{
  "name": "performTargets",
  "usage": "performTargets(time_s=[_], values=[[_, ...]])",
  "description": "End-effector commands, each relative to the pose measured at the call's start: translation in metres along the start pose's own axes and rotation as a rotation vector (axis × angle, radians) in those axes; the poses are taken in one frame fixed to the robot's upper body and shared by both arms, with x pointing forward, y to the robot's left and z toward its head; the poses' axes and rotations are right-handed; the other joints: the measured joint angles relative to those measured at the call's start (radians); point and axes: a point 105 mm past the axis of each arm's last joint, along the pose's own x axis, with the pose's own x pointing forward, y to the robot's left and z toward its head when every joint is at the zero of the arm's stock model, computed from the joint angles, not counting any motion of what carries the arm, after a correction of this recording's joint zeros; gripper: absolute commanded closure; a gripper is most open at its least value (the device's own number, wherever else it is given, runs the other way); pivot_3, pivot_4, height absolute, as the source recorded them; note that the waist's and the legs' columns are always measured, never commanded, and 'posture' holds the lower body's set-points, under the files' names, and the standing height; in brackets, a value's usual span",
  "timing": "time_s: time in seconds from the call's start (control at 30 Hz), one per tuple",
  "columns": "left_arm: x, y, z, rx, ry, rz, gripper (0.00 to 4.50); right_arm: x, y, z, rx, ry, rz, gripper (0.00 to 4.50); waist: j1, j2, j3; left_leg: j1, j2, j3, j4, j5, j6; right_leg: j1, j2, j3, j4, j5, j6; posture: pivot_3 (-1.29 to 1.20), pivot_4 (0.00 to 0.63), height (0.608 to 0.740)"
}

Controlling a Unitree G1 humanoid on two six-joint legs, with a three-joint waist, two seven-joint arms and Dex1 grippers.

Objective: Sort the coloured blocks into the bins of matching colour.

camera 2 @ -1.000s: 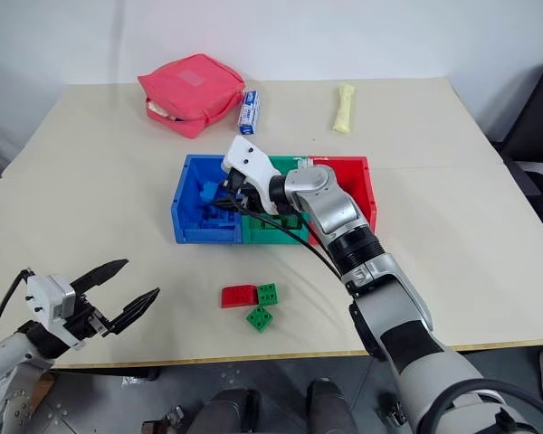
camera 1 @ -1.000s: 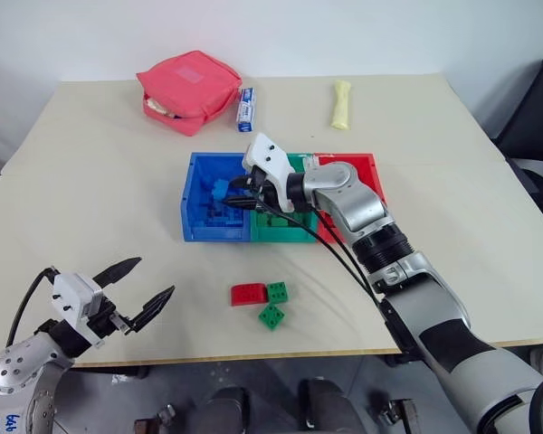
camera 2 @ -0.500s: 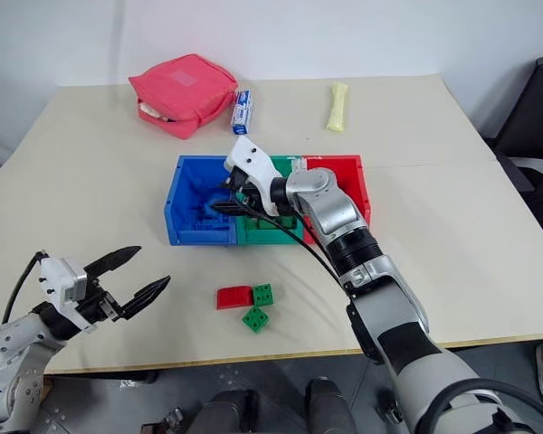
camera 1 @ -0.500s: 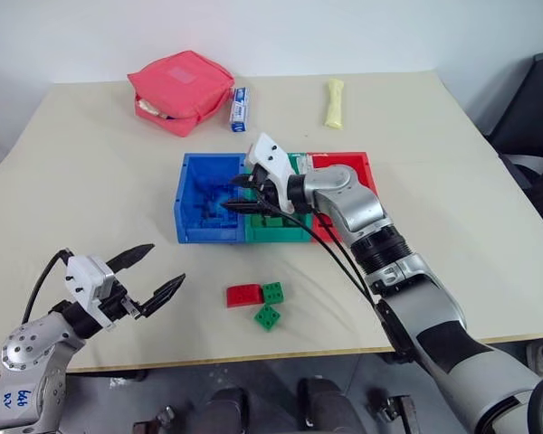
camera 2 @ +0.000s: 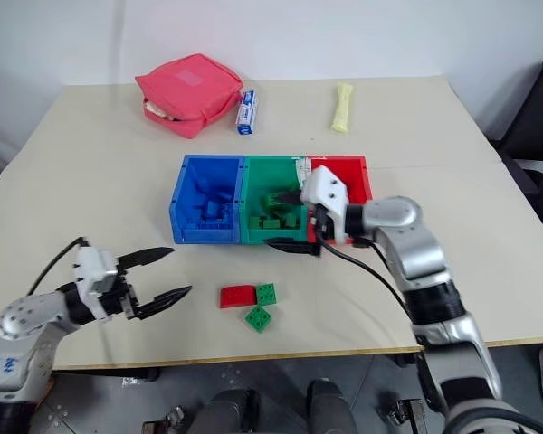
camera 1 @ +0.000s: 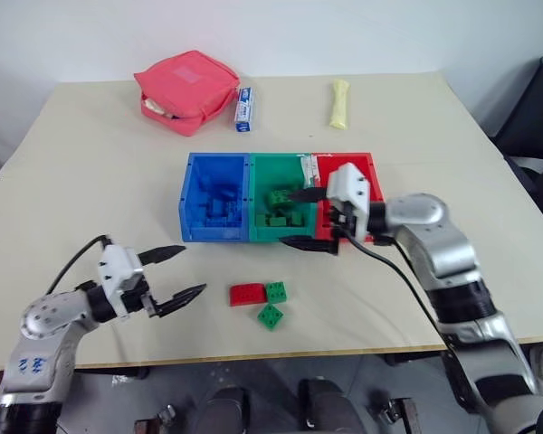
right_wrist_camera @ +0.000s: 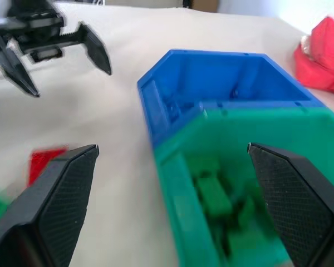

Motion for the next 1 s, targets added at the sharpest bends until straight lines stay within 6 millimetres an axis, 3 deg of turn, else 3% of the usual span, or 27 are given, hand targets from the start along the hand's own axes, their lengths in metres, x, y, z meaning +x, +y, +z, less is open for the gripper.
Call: performTargets(time_s=[0.03,0.23,0.4,0.57,0.8,1.0], values=[[0.013,-0.011,0.0,0.078,0.045,-0.18,0.0,-0.044,0.007,-0.004,-0.015,0.003,-0.102,0.01,0.011,0.0,0.0,0.0,0.0,-0.003,0.0,0.0,0.0,0.001,0.0,-0.002,0.0,0.0,0.0,0.0,0.15,0.74],[0.034,-0.013,0.015,0.074,-0.005,-0.324,0.0,-0.108,0.036,-0.043,0.04,0.164,-0.195,0.01,0.022,0.0,0.0,0.001,-0.001,0.002,0.001,0.001,0.001,0.002,0.0,0.001,-0.001,0.0,0.0,0.0,0.15,0.74],[0.037,-0.014,0.015,0.078,-0.005,-0.354,0.0,-0.124,0.045,-0.056,0.191,0.209,-0.224,0.01,0.013,0.0,0.0,0.004,0.0,0.005,0.0,0.001,0.002,0.003,0.001,0.005,0.001,0.0,0.0,0.0,0.15,0.74],[0.03,-0.009,0.012,0.071,0.002,-0.331,0.0,-0.079,0.051,-0.04,0.157,0.176,-0.071,0.01,0.011,0.0,0.0,0.004,0.001,0.005,0.001,0.001,0.002,0.002,0.001,0.005,0.002,0.0,0.0,0.0,0.15,0.74],[0.011,-0.002,0.003,0.063,0.033,-0.24,0.0,-0.012,0.051,-0.035,0.147,0.216,0.115,0.01,0.014,0.0,0.0,0.002,0.0,0.004,0.001,0.001,0.002,0.001,0.0,0.004,0.001,0.0,0.0,0.0,0.15,0.74],[0.0,-0.008,-0.003,0.036,0.049,-0.19,0.0,0.031,0.052,-0.035,0.103,0.22,0.175,0.01,0.021,0.0,0.0,0.0,0.0,0.002,0.001,0.001,0.002,0.0,-0.001,0.002,0.0,0.0,0.0,0.0,0.15,0.74]])
